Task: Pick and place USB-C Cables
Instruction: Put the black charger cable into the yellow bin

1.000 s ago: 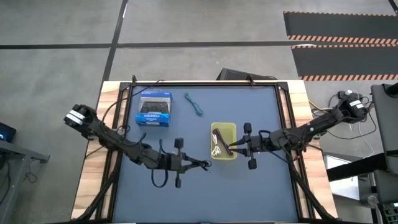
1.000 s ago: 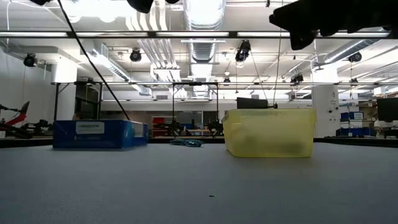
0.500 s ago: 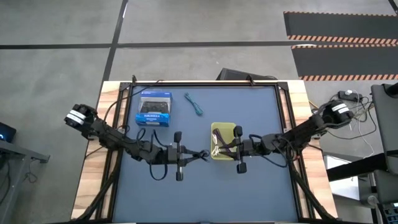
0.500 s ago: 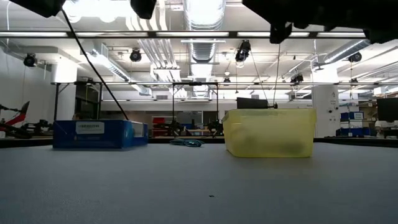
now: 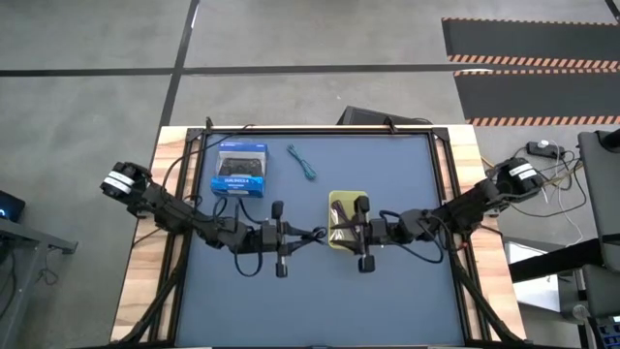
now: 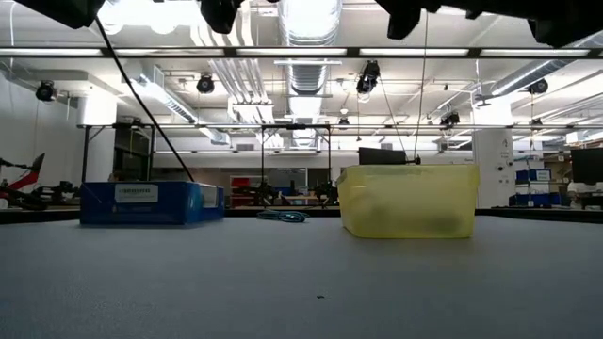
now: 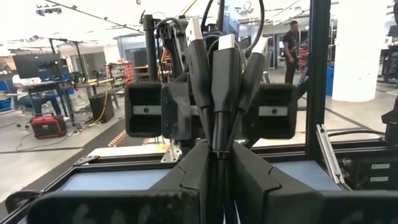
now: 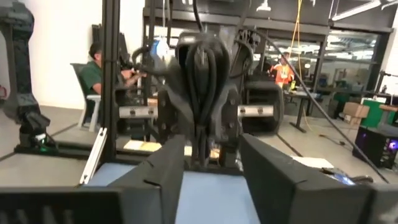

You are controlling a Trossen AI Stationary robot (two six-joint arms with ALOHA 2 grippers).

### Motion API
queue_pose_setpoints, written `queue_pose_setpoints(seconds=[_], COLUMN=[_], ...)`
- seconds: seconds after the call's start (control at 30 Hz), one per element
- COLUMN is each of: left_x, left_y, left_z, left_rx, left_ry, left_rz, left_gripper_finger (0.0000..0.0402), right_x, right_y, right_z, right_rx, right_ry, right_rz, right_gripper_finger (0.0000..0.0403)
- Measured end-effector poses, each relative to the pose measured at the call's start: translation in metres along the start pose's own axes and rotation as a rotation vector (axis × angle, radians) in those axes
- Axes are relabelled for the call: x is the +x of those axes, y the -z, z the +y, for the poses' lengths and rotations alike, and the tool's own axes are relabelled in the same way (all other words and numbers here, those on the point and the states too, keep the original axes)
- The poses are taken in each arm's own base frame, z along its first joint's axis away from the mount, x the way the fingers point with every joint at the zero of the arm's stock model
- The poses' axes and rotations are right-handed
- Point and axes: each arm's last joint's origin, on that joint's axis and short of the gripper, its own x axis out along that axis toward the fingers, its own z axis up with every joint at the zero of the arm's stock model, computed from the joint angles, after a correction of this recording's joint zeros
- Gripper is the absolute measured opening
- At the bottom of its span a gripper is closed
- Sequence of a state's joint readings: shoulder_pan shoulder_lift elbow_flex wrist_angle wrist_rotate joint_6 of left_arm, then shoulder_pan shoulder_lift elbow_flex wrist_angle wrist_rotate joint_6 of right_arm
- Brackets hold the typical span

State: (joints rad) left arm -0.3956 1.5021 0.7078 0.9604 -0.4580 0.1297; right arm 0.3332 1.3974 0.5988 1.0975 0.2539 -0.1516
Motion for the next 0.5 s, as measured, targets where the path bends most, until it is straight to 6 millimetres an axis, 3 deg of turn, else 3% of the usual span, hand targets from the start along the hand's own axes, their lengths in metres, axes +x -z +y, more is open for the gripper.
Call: queue_pose_setpoints(seconds=[0.23, 0.5], left_x=[0.004, 0.004], left_y=[0.002, 0.002], left_z=[0.008, 0.008], left_rx=[0.01, 0.012], left_ry=[-0.027, -0.027], left_rz=[0.003, 0.004], left_gripper_finger=[0.0039, 0.004], right_x=[0.021, 0.041], right_y=[-0.003, -0.004], right_z=[0.005, 0.005], right_rx=[-0.042, -0.072], right_ry=[0.017, 0.101], right_rz=[-0.016, -0.017], right_gripper_finger=[0.0191, 0.0196])
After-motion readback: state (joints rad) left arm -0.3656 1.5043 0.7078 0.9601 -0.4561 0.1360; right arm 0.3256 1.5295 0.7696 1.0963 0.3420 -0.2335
